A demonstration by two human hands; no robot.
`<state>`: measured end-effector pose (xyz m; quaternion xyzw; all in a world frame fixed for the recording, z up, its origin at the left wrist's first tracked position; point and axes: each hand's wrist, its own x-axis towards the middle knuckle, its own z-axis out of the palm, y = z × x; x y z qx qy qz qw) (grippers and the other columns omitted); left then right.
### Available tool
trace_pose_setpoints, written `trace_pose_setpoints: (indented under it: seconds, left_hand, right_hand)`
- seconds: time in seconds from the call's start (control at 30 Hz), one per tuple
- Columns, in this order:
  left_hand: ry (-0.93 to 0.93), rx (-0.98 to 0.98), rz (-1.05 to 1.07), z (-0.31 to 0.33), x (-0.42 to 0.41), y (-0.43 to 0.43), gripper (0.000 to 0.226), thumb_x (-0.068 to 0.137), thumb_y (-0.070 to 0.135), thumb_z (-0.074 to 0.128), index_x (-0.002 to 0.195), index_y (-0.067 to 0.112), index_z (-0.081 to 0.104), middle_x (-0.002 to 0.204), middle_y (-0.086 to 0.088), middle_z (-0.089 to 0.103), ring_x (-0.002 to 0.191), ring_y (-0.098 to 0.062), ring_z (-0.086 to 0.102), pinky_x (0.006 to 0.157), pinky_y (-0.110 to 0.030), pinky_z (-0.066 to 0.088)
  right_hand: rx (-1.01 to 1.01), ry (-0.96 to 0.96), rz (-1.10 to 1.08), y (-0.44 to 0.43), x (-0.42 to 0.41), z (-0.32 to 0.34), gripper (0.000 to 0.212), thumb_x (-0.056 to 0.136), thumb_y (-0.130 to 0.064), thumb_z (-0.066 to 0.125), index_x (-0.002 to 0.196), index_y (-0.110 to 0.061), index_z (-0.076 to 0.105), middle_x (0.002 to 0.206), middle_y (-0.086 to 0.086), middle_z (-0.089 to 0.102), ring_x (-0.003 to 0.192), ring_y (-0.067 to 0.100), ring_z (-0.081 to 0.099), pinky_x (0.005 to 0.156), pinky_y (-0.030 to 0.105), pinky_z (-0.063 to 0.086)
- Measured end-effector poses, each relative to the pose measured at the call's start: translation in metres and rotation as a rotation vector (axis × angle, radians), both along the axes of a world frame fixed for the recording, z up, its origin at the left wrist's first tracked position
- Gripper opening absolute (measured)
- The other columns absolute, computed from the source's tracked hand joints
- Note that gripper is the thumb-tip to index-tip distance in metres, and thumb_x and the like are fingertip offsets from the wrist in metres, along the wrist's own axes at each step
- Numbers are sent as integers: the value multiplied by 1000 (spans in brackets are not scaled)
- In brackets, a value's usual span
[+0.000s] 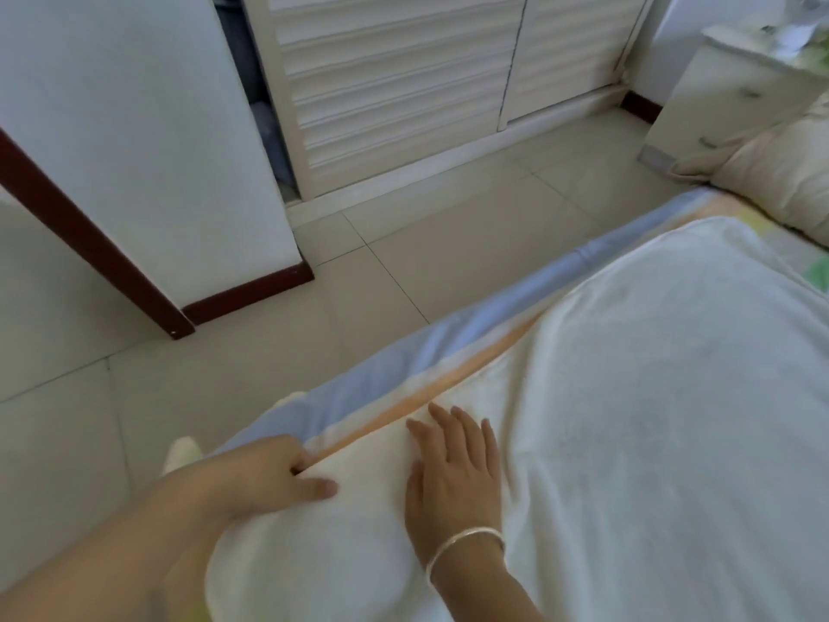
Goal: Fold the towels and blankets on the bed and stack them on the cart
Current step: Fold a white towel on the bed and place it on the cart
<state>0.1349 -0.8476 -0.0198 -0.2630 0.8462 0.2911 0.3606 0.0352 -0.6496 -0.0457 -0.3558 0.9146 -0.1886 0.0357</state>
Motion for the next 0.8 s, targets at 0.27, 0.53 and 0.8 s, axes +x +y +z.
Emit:
trace_pose_setpoints:
  seconds: [0.27,0.53,0.8]
  left_hand:
    - [402,-642,282,-14,45,34,34,101,46,32,105,24,57,95,-5,71,95,-28,65,70,-35,44]
    - [311,-858,228,-15,57,34,23,100,31,45,111,12,51,97,-11,67,86,-31,63,77,-39,44]
    - [767,-663,47,-9,3,153,60,76,-2,63,134,9,53,151,-15,37,138,-32,38,115,-50,28]
  right_hand:
    - [125,-86,-174,-27,103,-22,66,82,-45,39,139,-14,47,148,15,41,136,43,32,104,66,19]
    - [23,64,110,-20,126,-3,48,89,-38,38,133,-25,52,149,3,43,140,25,36,106,51,19]
    - [224,119,-209,127,94,-49,69,84,-49,38,143,-14,39,150,17,38,140,35,27,105,60,20]
